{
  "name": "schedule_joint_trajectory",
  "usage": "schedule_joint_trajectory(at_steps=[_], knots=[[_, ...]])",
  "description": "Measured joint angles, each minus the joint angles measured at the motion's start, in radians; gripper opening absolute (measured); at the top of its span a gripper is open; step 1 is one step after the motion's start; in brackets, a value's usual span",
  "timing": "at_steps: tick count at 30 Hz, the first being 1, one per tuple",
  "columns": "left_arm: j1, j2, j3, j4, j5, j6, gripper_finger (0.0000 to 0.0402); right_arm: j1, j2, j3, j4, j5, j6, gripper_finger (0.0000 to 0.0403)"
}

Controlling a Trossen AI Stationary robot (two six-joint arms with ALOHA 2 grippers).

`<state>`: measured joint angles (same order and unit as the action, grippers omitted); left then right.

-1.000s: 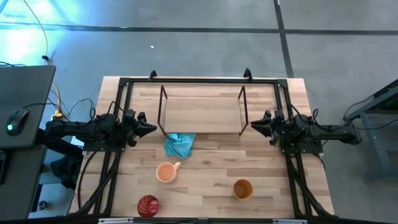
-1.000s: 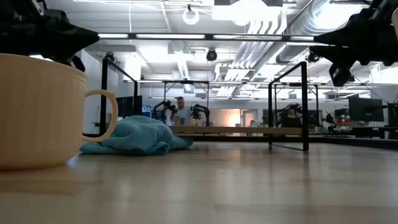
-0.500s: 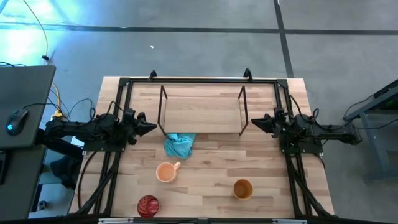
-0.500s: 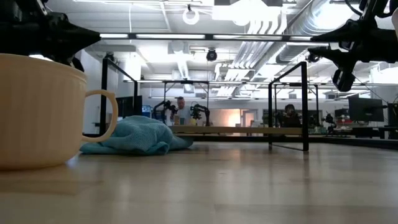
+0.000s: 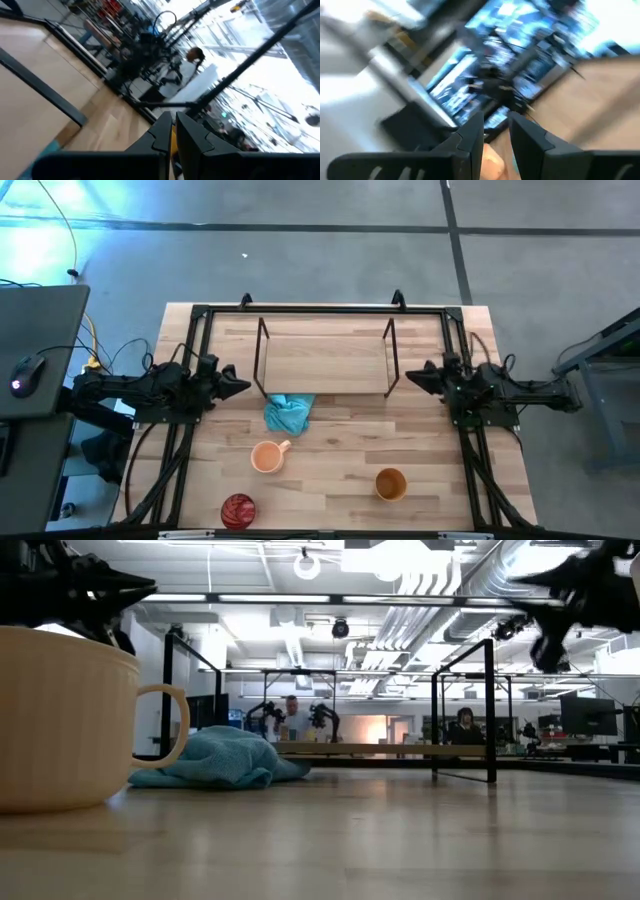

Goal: Stack small to large cups/mugs on shelf
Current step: Put the orange cup on the shelf

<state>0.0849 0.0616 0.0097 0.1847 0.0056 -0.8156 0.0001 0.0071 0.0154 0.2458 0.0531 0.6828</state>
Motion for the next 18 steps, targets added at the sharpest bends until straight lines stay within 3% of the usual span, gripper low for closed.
schedule_joint_trajectory(at_steps=[6, 13, 18], knots=[[0.0, 0.0, 0.0, 0.075, 0.113, -0.001, 0.0014, 0.041, 0.0, 0.053, 0.084, -0.088, -0.207, 0.0083], [0.0, 0.0, 0.0, 0.104, 0.132, -0.005, 0.0014, 0.078, 0.037, 0.12, 0.067, -0.138, -0.067, 0.0083], [0.0, 0.0, 0.0, 0.105, 0.088, -0.038, 0.0014, 0.155, 0.211, 0.237, 0.056, -0.186, -0.045, 0.0083]])
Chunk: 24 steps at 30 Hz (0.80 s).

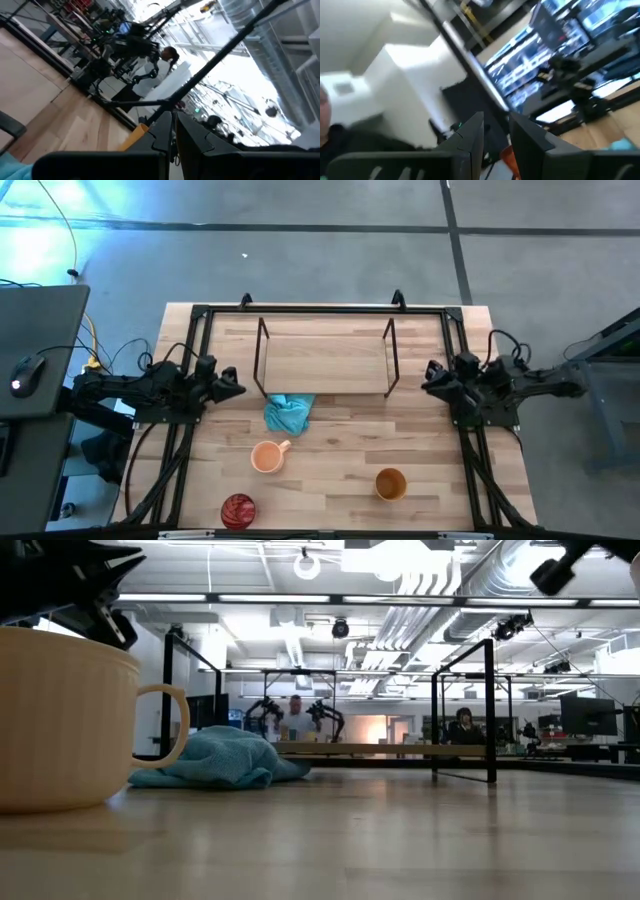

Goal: Stack small to large cups/mugs on shelf
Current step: Put the orange cup on the shelf

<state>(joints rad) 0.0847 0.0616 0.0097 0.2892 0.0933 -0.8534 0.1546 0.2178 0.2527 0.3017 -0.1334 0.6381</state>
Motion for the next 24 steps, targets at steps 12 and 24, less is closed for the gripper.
schedule_joint_trajectory(at_steps=[12, 24], knots=[[0.0, 0.0, 0.0, 0.0, 0.003, -0.043, 0.0014, 0.153, 0.584, 0.684, -0.815, -0.025, -0.127, 0.0083], [0.0, 0.0, 0.0, -0.05, 0.051, -0.045, 0.0014, 0.35, 0.979, 0.856, -1.27, -0.059, 0.269, 0.0083]])
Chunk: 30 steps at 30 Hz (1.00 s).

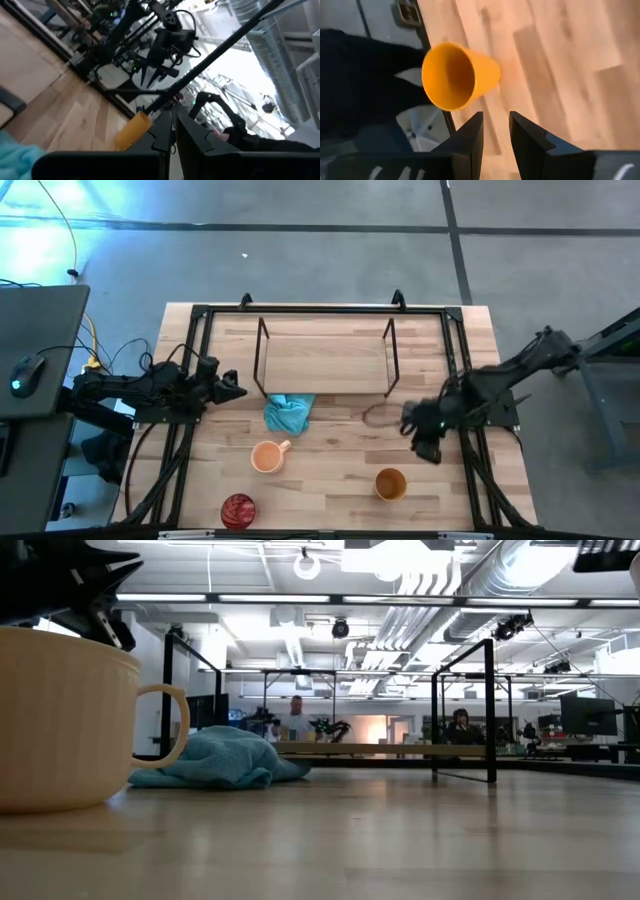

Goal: Stack small to large cups/mugs on shelf
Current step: Put the orange cup on the shelf

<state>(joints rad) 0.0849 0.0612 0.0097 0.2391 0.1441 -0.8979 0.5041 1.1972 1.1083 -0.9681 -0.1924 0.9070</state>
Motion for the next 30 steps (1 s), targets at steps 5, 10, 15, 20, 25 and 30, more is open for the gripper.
schedule_joint_trajectory(at_steps=[5, 10, 15, 20, 25, 30], knots=[[0.0, 0.0, 0.0, -0.042, 0.041, -0.026, 0.0014, 0.071, 0.057, 0.0, 0.163, 0.028, 0.131, 0.0083], [0.0, 0.0, 0.0, -0.063, 0.058, -0.027, 0.0014, 0.141, 0.076, 0.0, 0.198, 0.163, 0.276, 0.0083], [0.0, 0.0, 0.0, -0.086, 0.058, -0.024, 0.0014, 0.211, 0.114, 0.0, 0.173, 0.271, 0.353, 0.0083], [0.0, 0.0, 0.0, -0.106, 0.067, -0.024, 0.0014, 0.252, 0.188, 0.0, 0.223, 0.282, 0.363, 0.009], [0.0, 0.0, 0.0, -0.117, 0.108, -0.024, 0.0014, 0.263, 0.22, 0.0, 0.241, 0.281, 0.413, 0.0127], [0.0, 0.0, 0.0, -0.117, 0.119, -0.024, 0.0014, 0.262, 0.217, 0.0, 0.223, 0.29, 0.458, 0.0158]])
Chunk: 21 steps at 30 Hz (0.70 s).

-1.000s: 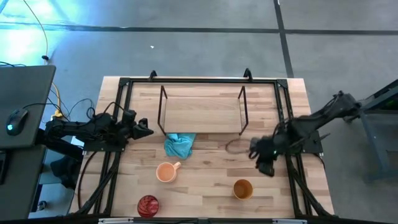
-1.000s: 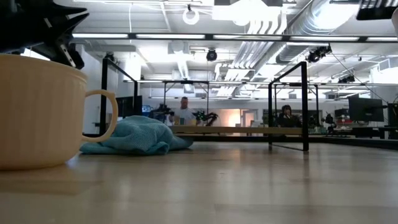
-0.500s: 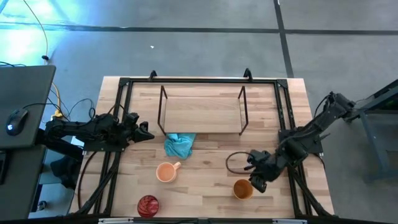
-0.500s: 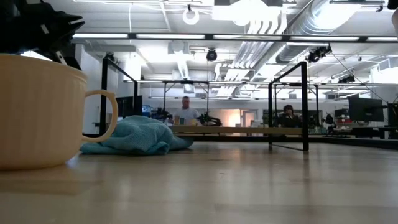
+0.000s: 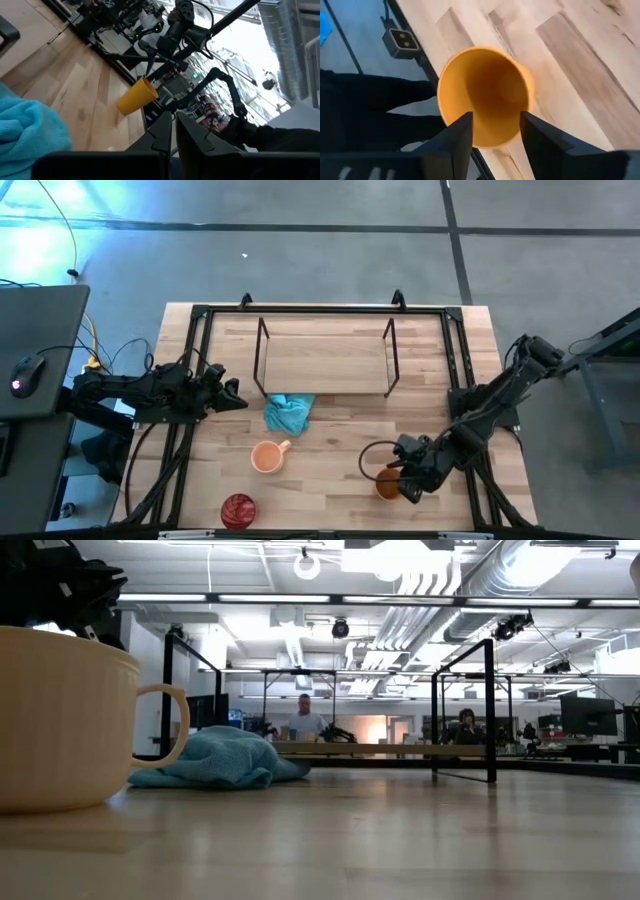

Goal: Stack small to large cups/mugs on shelf
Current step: Put the orange cup on the shelf

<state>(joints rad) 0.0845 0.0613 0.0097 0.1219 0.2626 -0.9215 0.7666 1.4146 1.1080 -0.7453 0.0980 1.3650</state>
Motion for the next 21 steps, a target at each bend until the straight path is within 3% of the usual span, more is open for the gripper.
schedule_joint_trajectory(at_steps=[6, 21], knots=[[0.0, 0.0, 0.0, -0.021, 0.0, 0.025, 0.0014, -0.001, 0.0, 0.0, -0.099, 0.001, 0.052, 0.0161], [0.0, 0.0, 0.0, -0.02, 0.0, 0.026, 0.0014, -0.029, 0.029, 0.0, -0.075, 0.002, -0.003, 0.0161]])
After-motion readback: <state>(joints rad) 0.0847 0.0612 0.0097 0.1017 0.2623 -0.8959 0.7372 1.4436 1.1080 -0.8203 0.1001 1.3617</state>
